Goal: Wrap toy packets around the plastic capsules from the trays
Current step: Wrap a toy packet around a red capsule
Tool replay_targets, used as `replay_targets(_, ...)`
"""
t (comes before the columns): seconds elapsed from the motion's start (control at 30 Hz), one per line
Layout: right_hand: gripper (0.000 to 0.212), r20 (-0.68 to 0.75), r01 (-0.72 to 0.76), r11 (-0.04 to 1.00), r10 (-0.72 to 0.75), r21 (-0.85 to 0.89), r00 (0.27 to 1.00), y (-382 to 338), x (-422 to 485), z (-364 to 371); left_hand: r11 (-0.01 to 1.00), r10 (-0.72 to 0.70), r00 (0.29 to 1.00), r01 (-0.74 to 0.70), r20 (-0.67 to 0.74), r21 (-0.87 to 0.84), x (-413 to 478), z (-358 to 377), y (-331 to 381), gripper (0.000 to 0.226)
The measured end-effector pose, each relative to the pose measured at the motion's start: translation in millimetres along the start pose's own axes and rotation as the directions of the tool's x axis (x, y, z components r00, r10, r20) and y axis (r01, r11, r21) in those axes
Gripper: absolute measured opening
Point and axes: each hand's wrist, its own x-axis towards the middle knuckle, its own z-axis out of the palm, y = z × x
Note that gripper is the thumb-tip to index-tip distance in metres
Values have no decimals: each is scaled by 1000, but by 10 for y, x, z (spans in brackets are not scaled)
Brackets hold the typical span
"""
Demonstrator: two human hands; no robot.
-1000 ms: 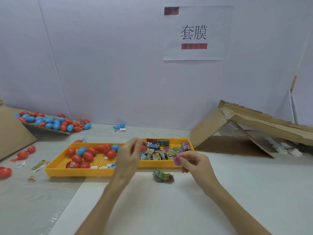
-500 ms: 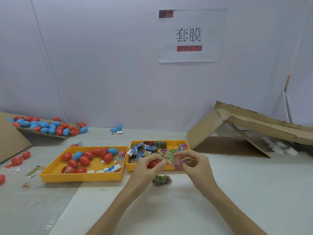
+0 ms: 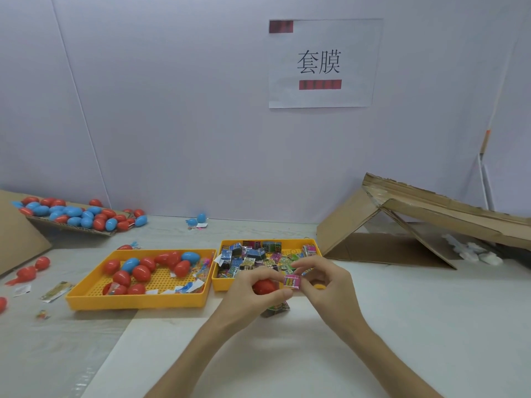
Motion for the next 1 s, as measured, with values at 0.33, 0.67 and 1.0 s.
replay_targets(0.33, 25, -5, -38, 998, 38, 47, 999, 16, -2, 8, 998, -36, 997, 33, -73, -46, 27, -27, -25, 8)
replay_targets(0.67, 14, 59, -28, 998, 25, 49, 998, -9, -7, 37, 1000, -7, 995, 5, -95, -17, 35, -20, -65, 7)
replay_targets(1.0, 33, 62, -36, 993, 29, 113, 998, -57, -5, 26, 1000, -16, 995, 19, -94, 22, 27, -14, -74, 7)
